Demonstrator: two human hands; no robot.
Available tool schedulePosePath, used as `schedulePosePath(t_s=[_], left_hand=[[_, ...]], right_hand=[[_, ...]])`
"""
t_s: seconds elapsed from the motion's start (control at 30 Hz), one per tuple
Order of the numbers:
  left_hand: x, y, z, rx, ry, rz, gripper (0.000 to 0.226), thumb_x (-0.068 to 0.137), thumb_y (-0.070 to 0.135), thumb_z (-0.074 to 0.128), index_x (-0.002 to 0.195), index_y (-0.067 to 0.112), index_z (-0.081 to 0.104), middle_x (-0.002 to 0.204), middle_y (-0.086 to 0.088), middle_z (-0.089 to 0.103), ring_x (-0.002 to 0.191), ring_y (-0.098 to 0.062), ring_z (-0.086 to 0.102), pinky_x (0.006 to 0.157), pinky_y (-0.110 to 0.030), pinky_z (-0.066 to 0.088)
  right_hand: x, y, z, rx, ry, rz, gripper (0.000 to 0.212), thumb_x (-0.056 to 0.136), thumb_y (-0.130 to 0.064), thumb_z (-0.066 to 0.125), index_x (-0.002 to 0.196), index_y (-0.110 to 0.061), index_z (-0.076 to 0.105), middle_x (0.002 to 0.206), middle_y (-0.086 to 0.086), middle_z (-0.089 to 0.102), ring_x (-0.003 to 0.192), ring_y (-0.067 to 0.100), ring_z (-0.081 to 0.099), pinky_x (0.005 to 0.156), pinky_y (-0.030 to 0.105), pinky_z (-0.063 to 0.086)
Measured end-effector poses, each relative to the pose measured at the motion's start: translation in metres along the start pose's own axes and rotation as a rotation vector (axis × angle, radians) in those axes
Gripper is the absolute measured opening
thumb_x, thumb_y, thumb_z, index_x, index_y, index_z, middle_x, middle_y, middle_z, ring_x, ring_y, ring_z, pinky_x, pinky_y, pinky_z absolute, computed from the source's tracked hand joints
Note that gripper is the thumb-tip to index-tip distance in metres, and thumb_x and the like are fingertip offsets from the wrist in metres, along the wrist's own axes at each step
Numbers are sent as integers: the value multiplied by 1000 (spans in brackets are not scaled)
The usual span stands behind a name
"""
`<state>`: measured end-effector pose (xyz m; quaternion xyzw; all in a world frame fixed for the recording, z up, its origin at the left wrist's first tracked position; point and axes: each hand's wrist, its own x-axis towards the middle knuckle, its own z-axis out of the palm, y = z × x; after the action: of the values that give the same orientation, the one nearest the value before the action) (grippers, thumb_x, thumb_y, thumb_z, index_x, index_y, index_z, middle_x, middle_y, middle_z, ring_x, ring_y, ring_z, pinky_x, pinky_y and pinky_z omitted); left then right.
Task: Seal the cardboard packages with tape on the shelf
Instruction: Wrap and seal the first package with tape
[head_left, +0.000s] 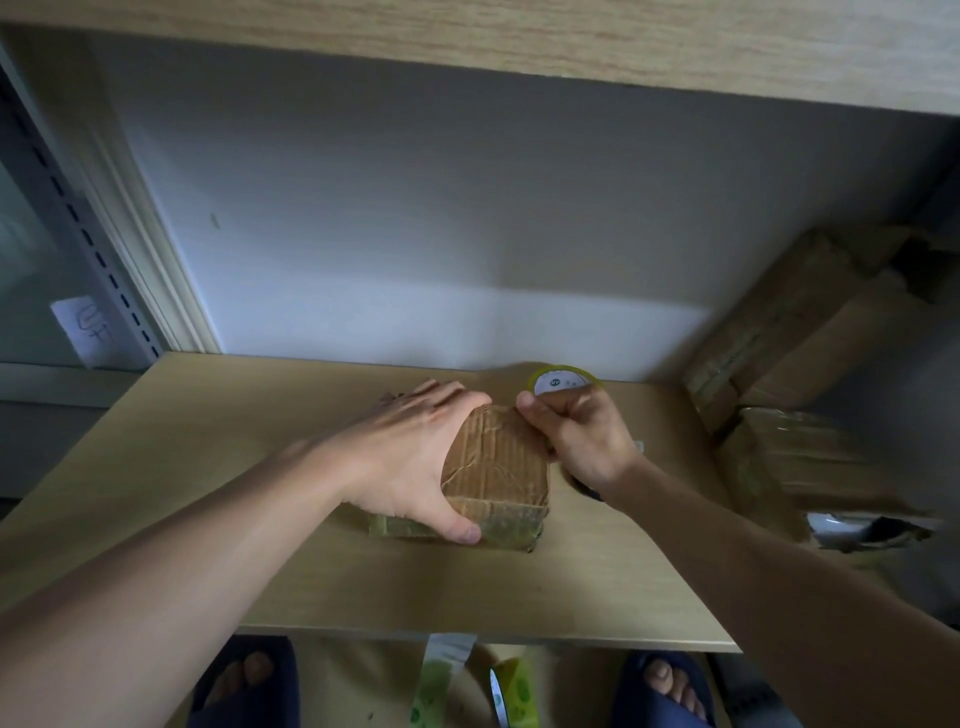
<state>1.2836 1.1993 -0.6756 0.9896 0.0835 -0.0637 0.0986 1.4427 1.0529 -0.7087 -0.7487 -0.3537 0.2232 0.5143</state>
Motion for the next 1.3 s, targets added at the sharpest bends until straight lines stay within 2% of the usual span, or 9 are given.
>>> schedulePosePath(t_s=[0.2, 0.37, 0.5, 0.6, 0.7, 0.77, 0.87, 1.0, 1.3], left_hand=[[0, 0, 2, 149, 325, -17, 131, 43, 77, 76, 152, 27, 22, 151, 5, 31, 138, -19, 31, 109, -50, 35], [-3, -1, -5, 127, 289, -13, 129, 36, 93, 68, 145, 33, 30, 146, 10, 36, 132, -15, 36, 104, -45, 37], [-6, 1, -22, 123, 309, -73, 109, 58, 91, 64, 147, 36, 33, 144, 12, 42, 131, -15, 43, 106, -41, 41], [-11, 1, -19, 107, 53, -174, 125, 67, 89, 60, 161, 27, 5, 165, 1, 24, 150, -21, 28, 119, -44, 33], [-11, 5, -19, 59, 49, -174, 106, 68, 87, 60, 149, 27, 26, 149, 3, 46, 134, -20, 46, 104, -38, 43], [-7, 11, -19, 99, 69, -189, 89, 69, 83, 61, 132, 26, 36, 133, 3, 55, 121, -21, 53, 94, -37, 44], [-5, 16, -18, 120, 97, -193, 82, 67, 80, 63, 123, 24, 38, 125, 3, 57, 115, -23, 54, 93, -38, 43], [-10, 20, -11, 106, 157, -244, 84, 67, 81, 63, 124, 24, 37, 127, 2, 55, 121, -23, 51, 100, -42, 41], [-21, 22, 3, 47, 298, -240, 86, 63, 83, 62, 124, 28, 36, 122, 6, 54, 116, -20, 50, 101, -45, 41]], right_hand=[[0, -16, 3, 232, 48, 98, 27, 91, -34, 77, 111, -17, 74, 101, 1, 78, 98, 20, 73, 86, 43, 59], [-12, -23, -8, 302, -50, 88, 48, 80, -10, 86, 123, -14, 66, 114, 13, 73, 103, 23, 73, 82, 32, 62], [-17, -18, -14, 198, -205, -78, 82, 71, 10, 87, 139, -20, 54, 130, 7, 61, 111, 16, 68, 89, 30, 59], [-19, -20, -10, 115, -321, -97, 92, 71, 8, 88, 147, -25, 48, 134, -3, 56, 117, 6, 63, 89, 23, 56], [-22, -21, -9, 150, -291, -25, 89, 74, -43, 90, 150, -30, 44, 133, -11, 61, 123, -1, 60, 102, 23, 51], [-25, -22, 0, 190, -215, 63, 86, 75, -55, 83, 147, -27, 45, 125, -12, 66, 114, -4, 64, 93, 18, 52], [-27, -19, 17, 214, -155, 123, 66, 82, -42, 81, 135, -23, 48, 116, -5, 71, 101, 5, 71, 77, 20, 53], [-23, -21, 13, 368, -232, 138, 58, 89, -20, 79, 135, -14, 45, 111, 0, 70, 93, 4, 71, 77, 18, 55], [-23, -19, -18, 453, -514, 135, 70, 81, -14, 69, 146, -20, 43, 140, 9, 60, 127, 23, 62, 96, 32, 54]])
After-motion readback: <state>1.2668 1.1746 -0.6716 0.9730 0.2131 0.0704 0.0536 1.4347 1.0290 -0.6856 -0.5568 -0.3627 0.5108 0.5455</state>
